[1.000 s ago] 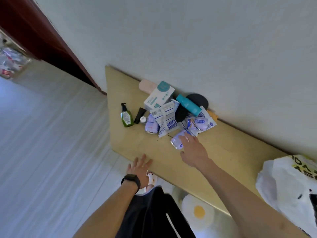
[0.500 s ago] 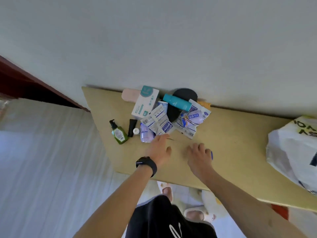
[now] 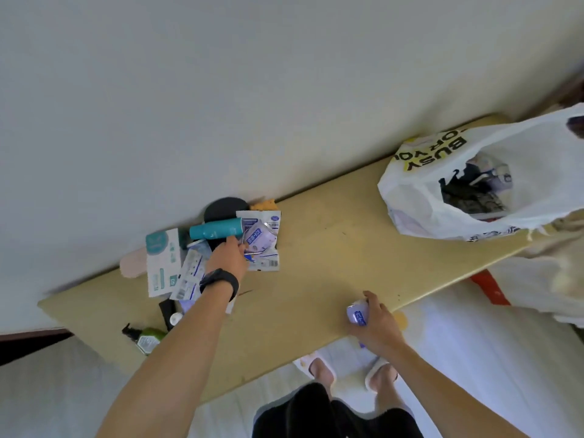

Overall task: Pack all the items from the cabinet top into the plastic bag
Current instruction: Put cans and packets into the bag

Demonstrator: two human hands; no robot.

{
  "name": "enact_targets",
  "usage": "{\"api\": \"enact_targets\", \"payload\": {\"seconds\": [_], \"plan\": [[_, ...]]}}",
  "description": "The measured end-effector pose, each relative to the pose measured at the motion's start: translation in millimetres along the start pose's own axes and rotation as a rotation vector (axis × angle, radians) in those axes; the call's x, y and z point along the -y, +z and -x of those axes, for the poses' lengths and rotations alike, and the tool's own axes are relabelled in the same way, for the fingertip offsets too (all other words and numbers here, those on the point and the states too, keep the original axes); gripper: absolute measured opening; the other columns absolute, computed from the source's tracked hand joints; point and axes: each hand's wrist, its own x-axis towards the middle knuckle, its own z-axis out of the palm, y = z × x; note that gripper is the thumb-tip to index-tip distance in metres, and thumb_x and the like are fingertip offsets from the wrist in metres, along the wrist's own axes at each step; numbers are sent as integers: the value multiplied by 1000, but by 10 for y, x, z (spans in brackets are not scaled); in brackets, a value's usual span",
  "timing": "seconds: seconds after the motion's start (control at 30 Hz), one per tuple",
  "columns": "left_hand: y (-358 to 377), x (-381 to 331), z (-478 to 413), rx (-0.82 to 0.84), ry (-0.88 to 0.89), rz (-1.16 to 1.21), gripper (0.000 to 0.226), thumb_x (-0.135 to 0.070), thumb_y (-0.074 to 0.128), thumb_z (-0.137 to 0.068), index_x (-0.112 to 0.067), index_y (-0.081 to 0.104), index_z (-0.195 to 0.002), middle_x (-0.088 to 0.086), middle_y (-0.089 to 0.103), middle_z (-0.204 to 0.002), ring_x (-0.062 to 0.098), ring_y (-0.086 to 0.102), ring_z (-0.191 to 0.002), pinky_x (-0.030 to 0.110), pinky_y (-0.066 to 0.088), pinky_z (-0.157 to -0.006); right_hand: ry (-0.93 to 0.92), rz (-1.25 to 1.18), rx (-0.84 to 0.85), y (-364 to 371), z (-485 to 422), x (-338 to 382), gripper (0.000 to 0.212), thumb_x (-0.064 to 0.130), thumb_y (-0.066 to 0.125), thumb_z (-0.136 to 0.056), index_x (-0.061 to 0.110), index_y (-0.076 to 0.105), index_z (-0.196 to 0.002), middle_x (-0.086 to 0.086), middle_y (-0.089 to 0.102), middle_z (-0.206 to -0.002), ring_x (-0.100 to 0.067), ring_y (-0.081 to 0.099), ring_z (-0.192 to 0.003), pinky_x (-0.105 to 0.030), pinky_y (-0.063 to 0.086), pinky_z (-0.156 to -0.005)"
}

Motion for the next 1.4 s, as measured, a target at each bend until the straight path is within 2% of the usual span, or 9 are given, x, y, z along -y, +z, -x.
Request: {"api": "enact_targets", "payload": {"seconds": [0.1, 0.23, 0.33, 0.43, 0.67, 0.83, 1.13, 1.2, 1.4], "plan": [[-22, 31, 130, 9, -147, 230, 27, -22, 41, -103, -4, 60, -105, 21, 65, -99, 40, 61, -95, 37, 41, -70, 52, -326, -38, -181, 217, -76, 81, 29, 79, -76, 25, 33, -142, 1, 62, -100, -15, 63, -83, -22, 48, -55], [-187, -38, 456, 29, -342, 720, 37, -21, 42, -103, -11, 57, -70, 10, 56, -68, 27, 53, -67, 33, 42, -58, 98, -790, -9, -500, 525, -60, 66, 24, 87, -72, 21, 52, -127, -6, 71, -95, -22, 70, -83, -33, 57, -64], [-274, -345, 887, 106, -404, 1222, 23, -21, 49, -102, -11, 65, -90, 0, 59, -71, 12, 51, -62, 23, 48, -59, 28, -979, 143, -835, 730, -51, 54, 23, 87, -68, 10, 64, -114, -14, 73, -93, -26, 69, -81, -44, 57, -76], [-257, -832, 1252, 239, -319, 1384, 16, -19, 53, -101, -12, 66, -94, 0, 62, -76, 10, 56, -65, 27, 50, -68, -7, -1145, 294, -1211, 828, -126, 51, 22, 82, -70, 9, 65, -116, -14, 71, -93, -28, 66, -82, -45, 51, -79], [-274, -2784, 1749, 297, -57, 1254, 16, -20, 57, -98, -6, 65, -99, 5, 70, -78, 23, 66, -71, 36, 53, -74, -30, -1280, 544, -2326, 800, -795, 58, 38, 63, -84, 0, 60, -127, -17, 67, -107, -33, 64, -75, -34, 49, -61], [-236, -4086, 1739, 427, 26, 937, 17, -24, 55, -95, -10, 64, -95, 2, 73, -81, 20, 69, -66, 28, 53, -60, -38, -1268, 505, -3015, 785, -1575, 59, 32, 73, -74, -3, 65, -120, -20, 69, -100, -35, 66, -70, -33, 52, -56], [372, -5138, 958, 270, 189, 57, 29, -29, 48, -91, -11, 60, -73, 13, 72, -88, 27, 65, -70, 31, 48, -57, 122, -1516, 365, -3448, 827, -2593, 97, 33, 99, -18, -9, 73, -102, -26, 69, -95, -36, 66, -65, -44, 56, -67], [557, -5337, 862, 258, 265, -70, 29, -27, 48, -93, -11, 56, -69, 17, 71, -89, 30, 60, -68, 30, 40, -54, 133, -1544, 315, -3490, 823, -2671, 105, 32, 100, -20, -10, 68, -111, -29, 66, -98, -39, 65, -76, -49, 54, -77], [954, -5859, 949, 330, 384, -77, 28, -27, 47, -94, -7, 65, -86, 16, 68, -94, 29, 55, -75, 32, 40, -65, 29, -1480, 194, -3787, 802, -2628, 89, 39, 90, -48, -1, 62, -122, -30, 64, -106, -37, 63, -77, -44, 55, -69]]}}
